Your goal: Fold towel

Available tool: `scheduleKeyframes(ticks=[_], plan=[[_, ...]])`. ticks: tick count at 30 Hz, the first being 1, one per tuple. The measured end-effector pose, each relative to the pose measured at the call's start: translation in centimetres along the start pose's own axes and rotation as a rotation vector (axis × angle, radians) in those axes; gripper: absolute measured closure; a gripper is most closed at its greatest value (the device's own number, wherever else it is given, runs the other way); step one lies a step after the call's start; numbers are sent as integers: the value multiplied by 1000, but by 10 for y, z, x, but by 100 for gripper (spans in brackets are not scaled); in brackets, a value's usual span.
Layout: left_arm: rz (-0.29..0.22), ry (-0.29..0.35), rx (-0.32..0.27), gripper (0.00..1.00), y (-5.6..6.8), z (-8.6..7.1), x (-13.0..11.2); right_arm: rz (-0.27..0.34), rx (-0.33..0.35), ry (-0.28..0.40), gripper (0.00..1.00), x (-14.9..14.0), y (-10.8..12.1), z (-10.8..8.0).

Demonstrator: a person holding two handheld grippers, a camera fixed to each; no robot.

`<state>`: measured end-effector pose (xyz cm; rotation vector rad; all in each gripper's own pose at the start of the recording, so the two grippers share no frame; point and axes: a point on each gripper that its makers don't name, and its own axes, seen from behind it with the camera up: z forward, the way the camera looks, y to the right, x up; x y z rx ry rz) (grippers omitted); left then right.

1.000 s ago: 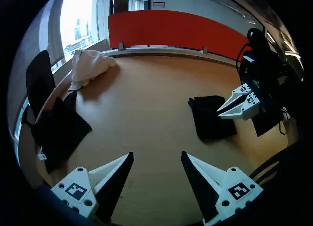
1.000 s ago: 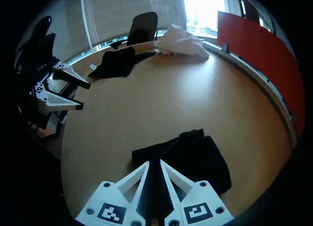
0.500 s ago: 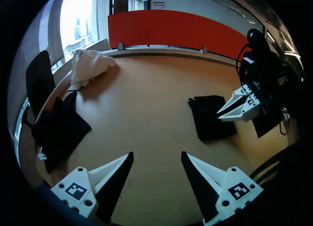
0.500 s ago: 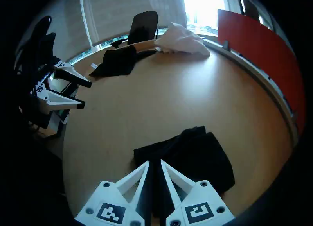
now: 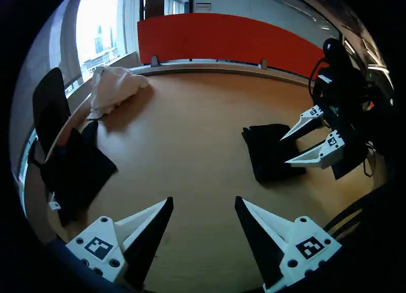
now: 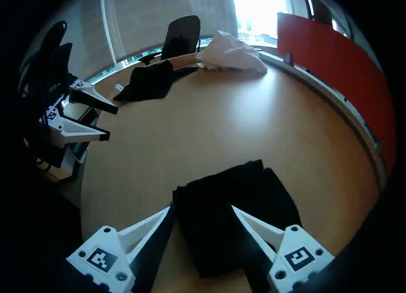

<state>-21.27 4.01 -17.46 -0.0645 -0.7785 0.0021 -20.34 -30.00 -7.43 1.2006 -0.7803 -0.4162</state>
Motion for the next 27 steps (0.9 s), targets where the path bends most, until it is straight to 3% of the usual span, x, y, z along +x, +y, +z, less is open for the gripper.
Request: scheduleKeyframes(ticks=[3,27], plan=[[1,2,-2,10,1,0,1,18,-24,6,17,-3,2,-3],[16,10,-14,10,6,2,5,125,-132,-15,18,-50,11,-35]])
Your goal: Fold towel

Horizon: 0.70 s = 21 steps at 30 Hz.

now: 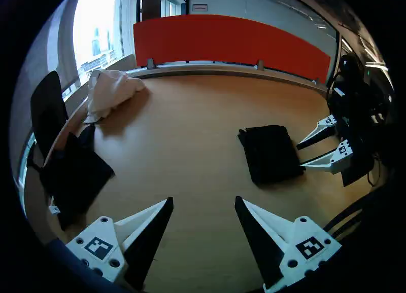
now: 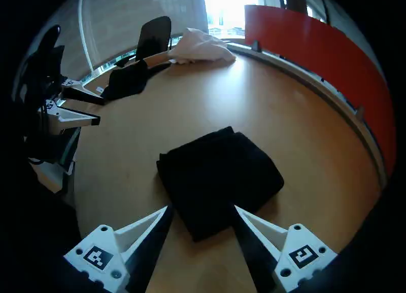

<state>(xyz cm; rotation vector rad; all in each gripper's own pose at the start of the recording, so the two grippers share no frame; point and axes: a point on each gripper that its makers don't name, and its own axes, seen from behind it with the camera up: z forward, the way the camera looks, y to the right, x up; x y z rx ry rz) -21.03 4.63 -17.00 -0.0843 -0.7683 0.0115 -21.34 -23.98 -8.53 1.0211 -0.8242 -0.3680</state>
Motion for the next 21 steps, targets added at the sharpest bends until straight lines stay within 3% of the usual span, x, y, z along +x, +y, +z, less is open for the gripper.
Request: scheduleKeyframes(ticks=[21], plan=[[8,-1,-5,10,1,-1,-2,33,-44,-57,18,-47,-3,2]])
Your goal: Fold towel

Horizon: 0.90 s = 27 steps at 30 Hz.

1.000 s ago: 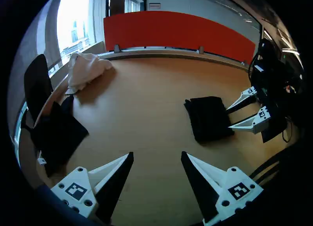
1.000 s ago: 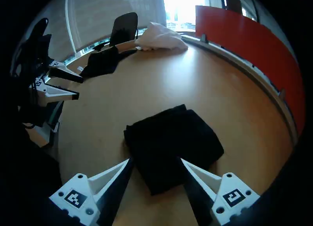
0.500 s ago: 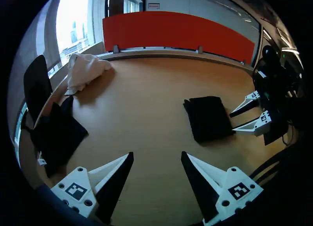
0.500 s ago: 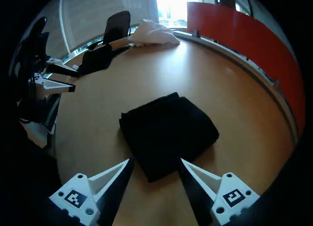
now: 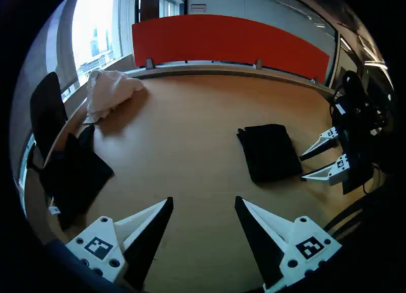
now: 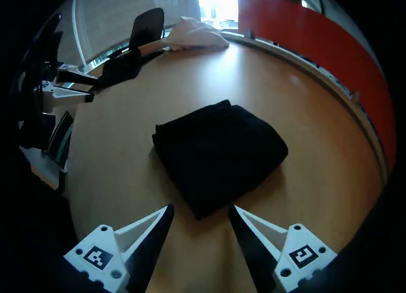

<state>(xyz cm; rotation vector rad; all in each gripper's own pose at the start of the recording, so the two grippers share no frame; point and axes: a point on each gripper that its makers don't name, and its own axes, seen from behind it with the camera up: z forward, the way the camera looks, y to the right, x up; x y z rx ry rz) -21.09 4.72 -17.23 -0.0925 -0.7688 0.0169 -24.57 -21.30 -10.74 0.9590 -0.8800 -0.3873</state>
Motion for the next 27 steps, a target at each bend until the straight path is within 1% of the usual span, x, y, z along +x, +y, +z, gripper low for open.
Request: scheduleKeyframes(ticks=[3,6,13,18,27], plan=[[0,0,0,10,0,0,0,4,-9,-5,18,-3,2,1],[0,1,0,10,0,-1,-1,9,-26,-11,22,-7,5,2],[-4,0,1,10,0,-2,-2,17,-50,-14,40,-12,6,6],[-5,-1,2,10,0,-3,-4,16,-56,-10,51,-11,4,6],[-4,-2,2,10,0,-3,-5,34,-75,-1,88,-10,7,7]])
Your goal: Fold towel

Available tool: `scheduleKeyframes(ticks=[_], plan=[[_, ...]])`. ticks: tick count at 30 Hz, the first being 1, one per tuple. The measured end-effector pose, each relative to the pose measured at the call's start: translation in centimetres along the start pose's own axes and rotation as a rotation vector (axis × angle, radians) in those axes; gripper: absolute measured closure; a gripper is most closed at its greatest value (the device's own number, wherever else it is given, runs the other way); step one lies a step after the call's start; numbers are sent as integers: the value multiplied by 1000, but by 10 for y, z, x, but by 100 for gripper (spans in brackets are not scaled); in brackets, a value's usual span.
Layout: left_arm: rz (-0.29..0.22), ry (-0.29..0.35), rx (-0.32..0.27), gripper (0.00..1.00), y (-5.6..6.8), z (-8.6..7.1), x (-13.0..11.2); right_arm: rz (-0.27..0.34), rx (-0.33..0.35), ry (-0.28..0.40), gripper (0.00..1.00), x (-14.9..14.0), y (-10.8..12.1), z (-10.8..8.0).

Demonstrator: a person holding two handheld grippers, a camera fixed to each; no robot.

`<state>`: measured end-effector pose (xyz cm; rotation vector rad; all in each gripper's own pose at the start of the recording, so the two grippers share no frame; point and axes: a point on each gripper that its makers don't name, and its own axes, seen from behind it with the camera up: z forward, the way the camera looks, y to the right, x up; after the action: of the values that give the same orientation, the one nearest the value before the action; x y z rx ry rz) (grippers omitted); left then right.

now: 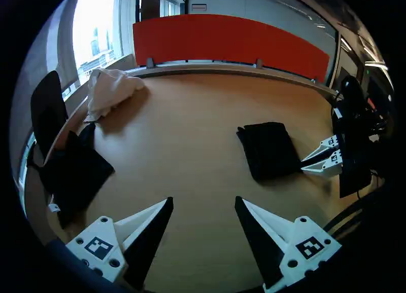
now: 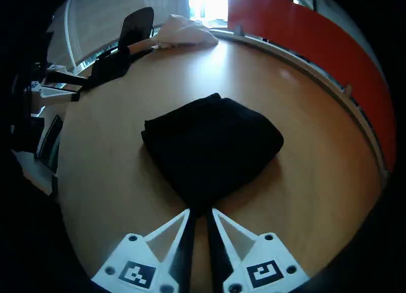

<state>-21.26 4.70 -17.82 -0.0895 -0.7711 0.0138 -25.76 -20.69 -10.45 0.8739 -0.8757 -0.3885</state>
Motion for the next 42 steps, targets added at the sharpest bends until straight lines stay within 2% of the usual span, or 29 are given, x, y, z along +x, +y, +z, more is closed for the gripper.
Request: scheduleKeyframes(ticks=[2,9,18,30,37,42], plan=[[0,0,-1,10,0,0,0,3,-2,5,93,1,1,0],[2,2,-5,10,0,0,1,-4,-8,15,94,9,2,-3],[0,17,-11,10,-2,2,3,-24,-36,59,94,43,10,-17],[0,54,-14,10,-4,-1,15,-92,-51,174,94,130,26,-45],[9,74,-17,10,-4,-4,22,-125,-69,254,94,188,37,-70],[16,84,-20,10,-3,-6,26,-151,-79,297,94,215,42,-89]])
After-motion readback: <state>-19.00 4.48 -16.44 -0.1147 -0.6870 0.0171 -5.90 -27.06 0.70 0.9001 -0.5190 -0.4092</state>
